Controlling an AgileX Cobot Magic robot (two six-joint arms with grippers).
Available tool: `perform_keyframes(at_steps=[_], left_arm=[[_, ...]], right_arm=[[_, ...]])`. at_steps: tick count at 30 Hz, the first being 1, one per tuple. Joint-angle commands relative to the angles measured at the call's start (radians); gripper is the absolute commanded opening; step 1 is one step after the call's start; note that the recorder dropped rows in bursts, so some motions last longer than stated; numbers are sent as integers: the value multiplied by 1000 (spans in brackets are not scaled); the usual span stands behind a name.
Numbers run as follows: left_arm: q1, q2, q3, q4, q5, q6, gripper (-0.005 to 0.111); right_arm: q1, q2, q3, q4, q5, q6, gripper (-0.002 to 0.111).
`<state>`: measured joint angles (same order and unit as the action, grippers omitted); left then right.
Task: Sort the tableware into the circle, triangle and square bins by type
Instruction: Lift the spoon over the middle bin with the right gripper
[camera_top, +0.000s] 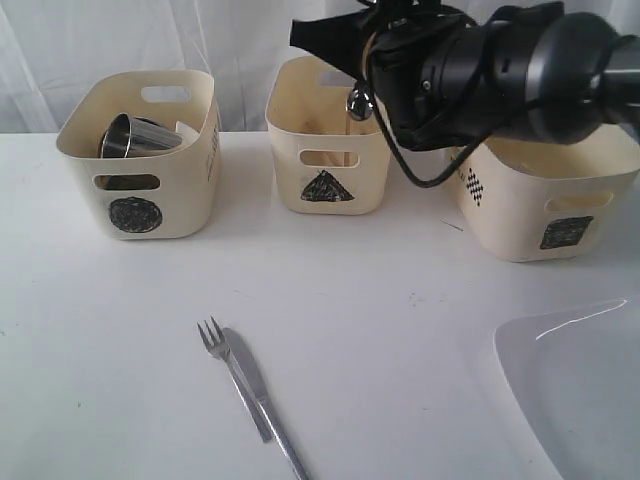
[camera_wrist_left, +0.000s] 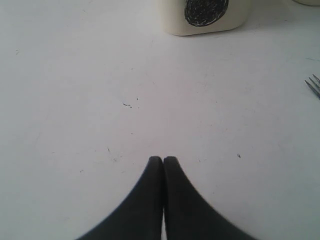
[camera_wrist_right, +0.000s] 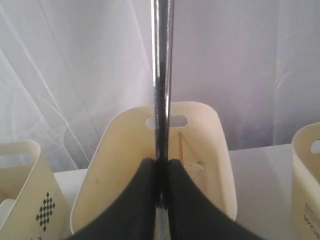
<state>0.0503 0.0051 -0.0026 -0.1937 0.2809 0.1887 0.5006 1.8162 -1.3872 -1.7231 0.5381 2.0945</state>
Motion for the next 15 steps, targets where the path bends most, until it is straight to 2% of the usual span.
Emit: perform_keyframes(at_steps=[1,9,15], left_arm=[[-3,-4,3,-11,-1,-9,0],[-3,-4,3,-11,-1,-9,0],[-3,-4,3,-11,-1,-9,0]], right_arm=[[-36,96,-96,-21,-58,-8,0],[-79,242,-293,-21,-117,-57,0],[-101,316,-357,-21,-101,-127,0]])
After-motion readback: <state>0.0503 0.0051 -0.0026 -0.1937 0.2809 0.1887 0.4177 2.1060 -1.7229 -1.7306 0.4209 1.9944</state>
